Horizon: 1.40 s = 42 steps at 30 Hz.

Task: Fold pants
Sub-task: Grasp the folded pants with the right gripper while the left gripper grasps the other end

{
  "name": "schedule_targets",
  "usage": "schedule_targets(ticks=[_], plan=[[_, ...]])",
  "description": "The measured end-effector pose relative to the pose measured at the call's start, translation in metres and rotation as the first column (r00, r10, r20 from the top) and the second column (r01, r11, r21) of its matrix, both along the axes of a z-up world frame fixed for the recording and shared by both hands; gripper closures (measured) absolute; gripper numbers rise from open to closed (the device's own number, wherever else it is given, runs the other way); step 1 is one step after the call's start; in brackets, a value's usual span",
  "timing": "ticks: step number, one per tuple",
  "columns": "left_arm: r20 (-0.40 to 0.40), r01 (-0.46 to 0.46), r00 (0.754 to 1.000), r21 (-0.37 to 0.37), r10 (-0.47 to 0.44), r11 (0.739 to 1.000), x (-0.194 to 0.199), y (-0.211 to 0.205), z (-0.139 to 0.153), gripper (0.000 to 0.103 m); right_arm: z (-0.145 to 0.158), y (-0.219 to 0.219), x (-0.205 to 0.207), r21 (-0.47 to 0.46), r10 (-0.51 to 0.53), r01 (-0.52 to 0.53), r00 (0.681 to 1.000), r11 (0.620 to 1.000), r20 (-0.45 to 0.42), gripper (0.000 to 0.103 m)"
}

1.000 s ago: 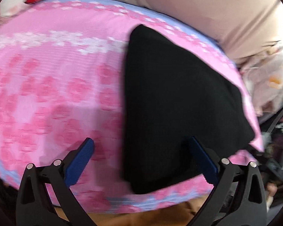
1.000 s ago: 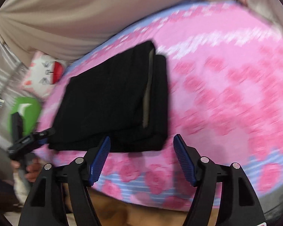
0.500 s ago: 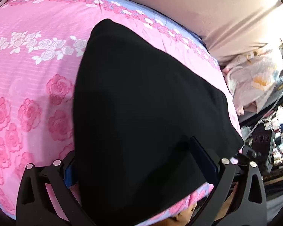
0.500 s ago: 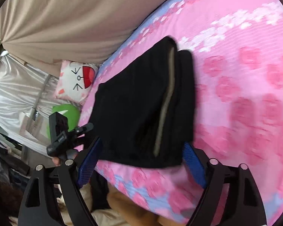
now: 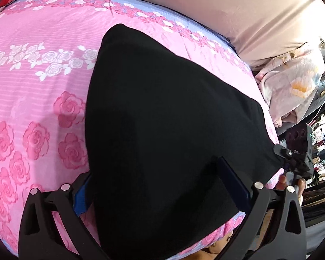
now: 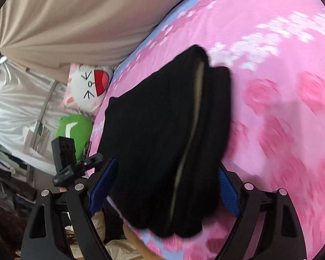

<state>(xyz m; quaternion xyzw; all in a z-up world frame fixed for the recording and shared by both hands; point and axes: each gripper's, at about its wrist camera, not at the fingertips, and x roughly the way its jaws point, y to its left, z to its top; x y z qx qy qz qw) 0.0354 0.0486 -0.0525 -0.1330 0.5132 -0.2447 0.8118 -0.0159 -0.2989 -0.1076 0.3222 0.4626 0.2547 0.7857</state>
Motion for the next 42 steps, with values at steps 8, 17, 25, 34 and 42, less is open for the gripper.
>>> schedule_targets(ticks=[8, 17, 25, 34, 42], plan=[[0.006, 0.021, 1.0, 0.054, -0.022, 0.998, 0.007, -0.004, 0.015, 0.069, 0.023, 0.008, -0.009, -0.077, -0.042, 0.046, 0.998, 0.996, 0.049, 0.07], [-0.015, -0.021, 1.0, 0.143, 0.024, 0.989, -0.006, 0.01, 0.002, 0.024, -0.001, -0.014, -0.047, -0.115, -0.182, 0.174, 0.981, 0.978, -0.062, 0.051], [0.051, -0.007, 0.999, 0.089, 0.003, 0.996, -0.004, 0.003, -0.005, 0.005, 0.005, -0.003, -0.072, -0.16, -0.118, 0.124, 0.992, 0.979, 0.049, 0.029], [0.023, 0.028, 0.999, -0.044, -0.027, 0.999, 0.012, 0.006, 0.019, 0.078, 0.026, 0.017, -0.052, -0.07, -0.138, 0.146, 0.984, 0.987, 0.111, 0.07], [-0.022, 0.062, 0.998, 0.075, -0.061, 0.995, -0.032, 0.025, 0.002, 0.069, 0.02, 0.036, -0.104, -0.107, -0.135, 0.138, 0.99, 0.985, 0.033, 0.066]])
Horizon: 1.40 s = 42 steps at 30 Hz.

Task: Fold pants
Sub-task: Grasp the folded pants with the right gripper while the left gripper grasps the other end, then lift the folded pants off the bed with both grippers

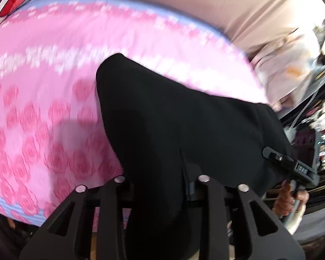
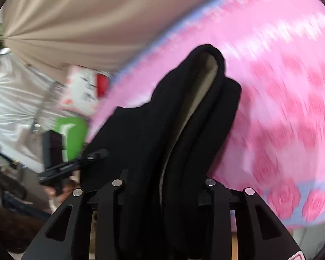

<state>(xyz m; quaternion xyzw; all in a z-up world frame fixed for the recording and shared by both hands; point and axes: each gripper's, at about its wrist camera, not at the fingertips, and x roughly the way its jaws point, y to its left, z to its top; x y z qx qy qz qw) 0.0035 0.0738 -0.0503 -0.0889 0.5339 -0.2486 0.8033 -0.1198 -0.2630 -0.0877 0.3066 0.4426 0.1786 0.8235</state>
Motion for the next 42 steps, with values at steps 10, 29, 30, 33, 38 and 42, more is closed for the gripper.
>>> schedule_targets(ticks=[10, 29, 30, 33, 38, 42], plan=[[0.066, -0.061, 0.996, -0.009, 0.061, 0.998, 0.005, -0.02, -0.02, 0.008, -0.023, -0.003, -0.006, -0.007, -0.036, 0.036, 0.999, 0.999, 0.027, 0.049], [0.166, -0.024, 0.985, -0.076, 0.037, 0.997, -0.018, -0.009, 0.052, 0.08, 0.052, 0.028, -0.04, -0.069, -0.034, 0.048, 0.979, 0.996, 0.201, 0.07], [0.194, -0.015, 0.98, -0.079, 0.031, 0.997, -0.023, -0.008, 0.064, 0.08, 0.063, 0.031, -0.044, -0.083, -0.025, 0.044, 0.975, 0.996, 0.222, 0.07], [0.274, 0.003, 0.961, -0.091, 0.023, 0.996, -0.033, -0.006, 0.096, 0.08, 0.093, 0.035, -0.054, -0.105, -0.015, 0.047, 0.957, 0.993, 0.291, 0.07], [0.42, 0.036, 0.907, -0.106, 0.012, 0.994, -0.047, -0.001, 0.152, 0.079, 0.146, 0.04, -0.063, -0.14, -0.01, 0.073, 0.912, 0.988, 0.41, 0.07], [0.559, 0.053, 0.829, -0.103, 0.013, 0.993, -0.053, -0.002, 0.205, 0.079, 0.197, 0.044, -0.062, -0.181, 0.015, 0.095, 0.85, 0.979, 0.527, 0.07]])
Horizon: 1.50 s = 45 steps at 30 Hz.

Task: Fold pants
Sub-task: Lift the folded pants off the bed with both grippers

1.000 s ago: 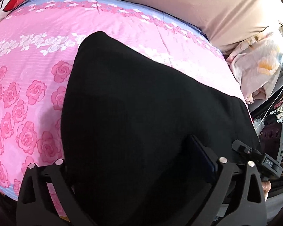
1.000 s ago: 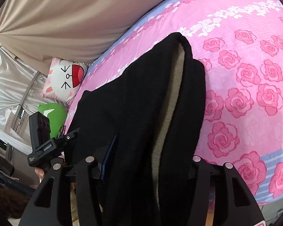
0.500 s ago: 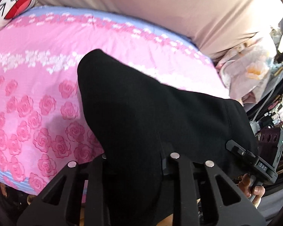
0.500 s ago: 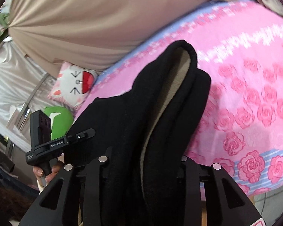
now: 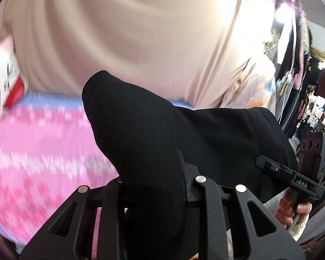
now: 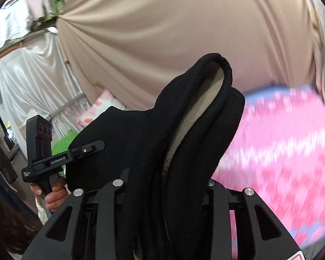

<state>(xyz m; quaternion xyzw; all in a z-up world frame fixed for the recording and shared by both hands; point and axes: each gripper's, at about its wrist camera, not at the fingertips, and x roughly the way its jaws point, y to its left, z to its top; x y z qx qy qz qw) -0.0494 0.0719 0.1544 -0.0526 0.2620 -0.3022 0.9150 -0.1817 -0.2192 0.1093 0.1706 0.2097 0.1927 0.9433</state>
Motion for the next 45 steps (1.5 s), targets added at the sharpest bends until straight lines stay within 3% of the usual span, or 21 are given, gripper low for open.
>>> schedule_targets(ticks=[5, 11, 17, 23, 30, 35, 40, 45], plan=[[0.177, -0.03, 0.984, -0.012, 0.031, 0.999, 0.001, -0.001, 0.057, 0.079, 0.053, 0.005, 0.011, -0.047, 0.0, 0.007, 0.989, 0.999, 0.149, 0.07], [0.316, -0.067, 0.946, -0.042, 0.076, 0.997, 0.015, -0.004, 0.1, 0.079, 0.097, 0.006, 0.035, -0.07, 0.003, 0.017, 0.96, 0.997, 0.278, 0.07], [0.369, -0.106, 0.922, -0.056, 0.119, 0.993, 0.057, -0.015, 0.122, 0.078, 0.117, -0.006, 0.079, -0.045, 0.002, 0.014, 0.939, 0.999, 0.345, 0.069], [0.35, -0.137, 0.926, -0.043, 0.143, 0.99, 0.121, -0.042, 0.113, 0.078, 0.106, -0.03, 0.152, -0.005, -0.021, 0.023, 0.947, 1.0, 0.321, 0.069], [0.254, -0.187, 0.951, 0.022, 0.176, 0.982, 0.218, -0.077, 0.069, 0.078, 0.057, -0.059, 0.251, 0.047, -0.058, 0.048, 0.97, 0.998, 0.238, 0.069], [0.166, -0.207, 0.967, 0.08, 0.192, 0.975, 0.284, -0.093, 0.015, 0.077, 0.003, -0.073, 0.319, 0.081, -0.075, 0.065, 0.988, 0.995, 0.133, 0.069], [0.011, -0.19, 0.982, 0.139, 0.19, 0.972, 0.349, -0.102, -0.06, 0.077, -0.063, -0.083, 0.376, 0.101, -0.087, 0.087, 0.996, 0.991, -0.007, 0.069], [-0.126, -0.171, 0.972, 0.198, 0.198, 0.965, 0.387, -0.107, -0.13, 0.077, -0.129, -0.087, 0.416, 0.083, -0.099, 0.111, 0.985, 0.99, -0.144, 0.069]])
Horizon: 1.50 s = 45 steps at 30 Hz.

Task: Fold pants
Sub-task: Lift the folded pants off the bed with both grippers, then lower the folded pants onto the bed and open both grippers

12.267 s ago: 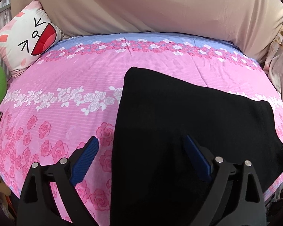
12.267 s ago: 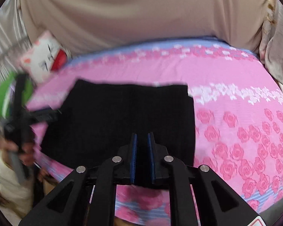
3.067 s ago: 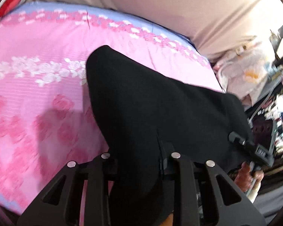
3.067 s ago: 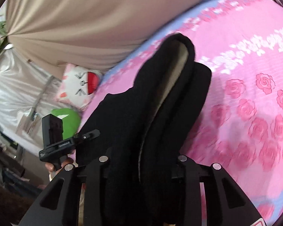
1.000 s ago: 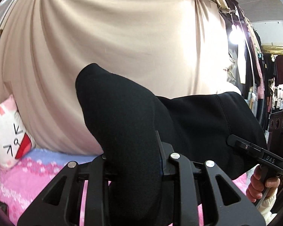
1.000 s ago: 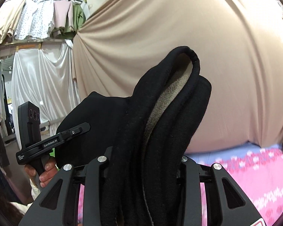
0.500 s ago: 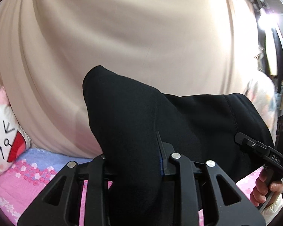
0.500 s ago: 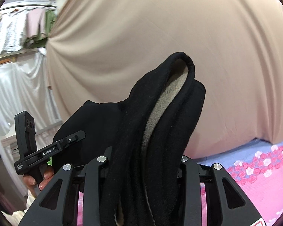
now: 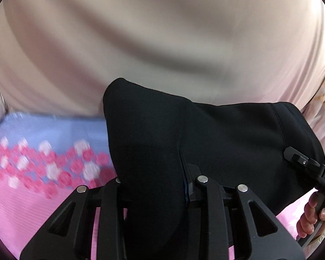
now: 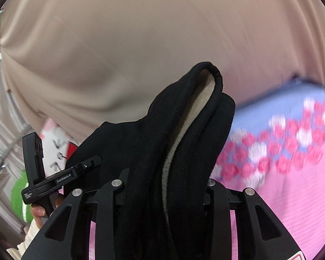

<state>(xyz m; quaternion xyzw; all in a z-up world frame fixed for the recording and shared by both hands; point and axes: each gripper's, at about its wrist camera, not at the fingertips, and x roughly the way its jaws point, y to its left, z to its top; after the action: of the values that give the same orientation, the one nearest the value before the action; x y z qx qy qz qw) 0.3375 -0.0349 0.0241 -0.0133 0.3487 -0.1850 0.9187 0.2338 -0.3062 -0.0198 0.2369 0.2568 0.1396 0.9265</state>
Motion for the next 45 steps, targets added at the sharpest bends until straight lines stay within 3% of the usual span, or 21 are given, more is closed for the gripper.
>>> schedule_targets(ticks=[3, 8, 10, 11, 13, 14, 16, 19, 20, 21, 22, 25, 28, 30, 32, 34, 37, 39, 40, 42, 45], plan=[[-0.072, -0.012, 0.997, 0.006, 0.012, 1.0, 0.015, 0.001, -0.034, 0.077, -0.038, 0.0, 0.014, -0.012, -0.006, 0.005, 0.997, 1.0, -0.073, 0.069], [-0.056, 0.002, 0.998, -0.012, -0.003, 1.0, 0.012, 0.011, -0.052, 0.073, -0.067, -0.011, 0.022, 0.013, -0.018, 0.02, 0.99, 1.0, -0.139, 0.068], [-0.073, -0.004, 0.997, -0.02, 0.002, 1.0, 0.015, 0.016, -0.056, 0.069, -0.07, -0.013, 0.023, 0.013, -0.016, 0.018, 0.989, 1.0, -0.15, 0.066], [-0.088, -0.01, 0.996, -0.026, 0.008, 1.0, 0.016, 0.015, -0.06, 0.061, -0.071, -0.013, 0.023, 0.006, -0.023, 0.024, 0.986, 1.0, -0.163, 0.063], [-0.12, -0.044, 0.992, -0.055, 0.037, 0.998, 0.023, 0.024, -0.07, 0.048, -0.073, -0.015, 0.025, 0.009, -0.021, 0.024, 0.979, 1.0, -0.203, 0.047], [-0.131, -0.059, 0.99, -0.079, 0.048, 0.995, 0.022, 0.032, -0.072, 0.039, -0.075, -0.019, 0.025, 0.026, -0.02, 0.027, 0.974, 0.999, -0.227, 0.047], [-0.146, -0.076, 0.987, -0.107, 0.06, 0.991, 0.021, 0.049, -0.066, 0.038, -0.074, -0.031, 0.019, 0.059, -0.037, 0.054, 0.968, 0.997, -0.25, 0.046], [-0.108, -0.127, 0.988, -0.118, 0.114, 0.985, 0.004, 0.08, -0.041, 0.039, -0.044, -0.052, -0.013, 0.021, -0.177, 0.185, 0.963, 0.983, -0.205, 0.044], [-0.085, -0.145, 0.987, -0.121, 0.135, 0.982, -0.002, 0.087, -0.031, 0.039, -0.028, -0.056, -0.027, -0.016, -0.249, 0.25, 0.958, 0.968, -0.14, 0.046], [-0.049, -0.152, 0.988, -0.13, 0.147, 0.98, -0.007, 0.09, -0.014, 0.039, -0.014, -0.054, -0.033, -0.042, -0.261, 0.258, 0.961, 0.965, -0.092, 0.06], [-0.026, -0.149, 0.989, -0.133, 0.147, 0.98, -0.009, 0.089, -0.003, 0.038, -0.003, -0.047, -0.033, -0.057, -0.235, 0.231, 0.97, 0.971, -0.07, 0.078], [0.013, -0.118, 0.993, -0.082, 0.119, 0.99, -0.007, 0.059, 0.017, 0.03, 0.012, -0.008, -0.011, -0.115, -0.116, 0.109, 0.991, 0.987, -0.061, 0.098], [-0.025, -0.123, 0.992, 0.014, 0.124, 0.992, 0.018, 0.02, -0.003, 0.026, -0.002, 0.026, 0.032, -0.245, -0.081, 0.055, 0.992, 0.968, -0.096, 0.1], [-0.079, -0.14, 0.986, 0.114, 0.149, 0.984, 0.044, 0.004, -0.037, 0.026, -0.025, 0.02, 0.062, -0.343, -0.18, 0.122, 0.973, 0.931, -0.143, 0.103], [-0.098, -0.169, 0.977, 0.175, 0.188, 0.97, 0.059, 0.003, -0.067, 0.024, -0.047, -0.005, 0.077, -0.277, -0.195, 0.143, 0.967, 0.95, -0.167, 0.103], [-0.063, -0.188, 0.978, 0.159, 0.2, 0.969, 0.053, 0.007, -0.065, 0.022, -0.037, -0.006, 0.074, -0.238, -0.196, 0.146, 0.959, 0.96, -0.206, 0.102], [-0.057, -0.196, 0.977, 0.151, 0.206, 0.969, 0.043, 0.01, -0.056, 0.024, -0.012, 0.016, 0.047, -0.243, -0.115, 0.084, 0.987, 0.966, -0.115, 0.102], [-0.044, -0.199, 0.977, 0.158, 0.209, 0.967, 0.033, 0.014, -0.053, 0.024, -0.017, 0.022, 0.036, -0.312, -0.113, 0.072, 0.987, 0.947, -0.116, 0.102], [-0.035, -0.201, 0.977, 0.168, 0.21, 0.965, 0.028, 0.016, -0.052, 0.024, -0.033, 0.02, 0.04, -0.357, -0.132, 0.063, 0.976, 0.932, -0.171, 0.103], [-0.029, -0.196, 0.978, 0.183, 0.204, 0.963, 0.018, 0.019, -0.053, 0.024, -0.046, 0.009, 0.038, -0.303, -0.134, 0.072, 0.973, 0.95, -0.188, 0.103], [-0.023, -0.181, 0.982, 0.193, 0.189, 0.964, 0.002, 0.015, -0.049, 0.024, -0.023, 0.02, 0.003, -0.282, -0.129, 0.086, 0.982, 0.956, -0.14, 0.1]])
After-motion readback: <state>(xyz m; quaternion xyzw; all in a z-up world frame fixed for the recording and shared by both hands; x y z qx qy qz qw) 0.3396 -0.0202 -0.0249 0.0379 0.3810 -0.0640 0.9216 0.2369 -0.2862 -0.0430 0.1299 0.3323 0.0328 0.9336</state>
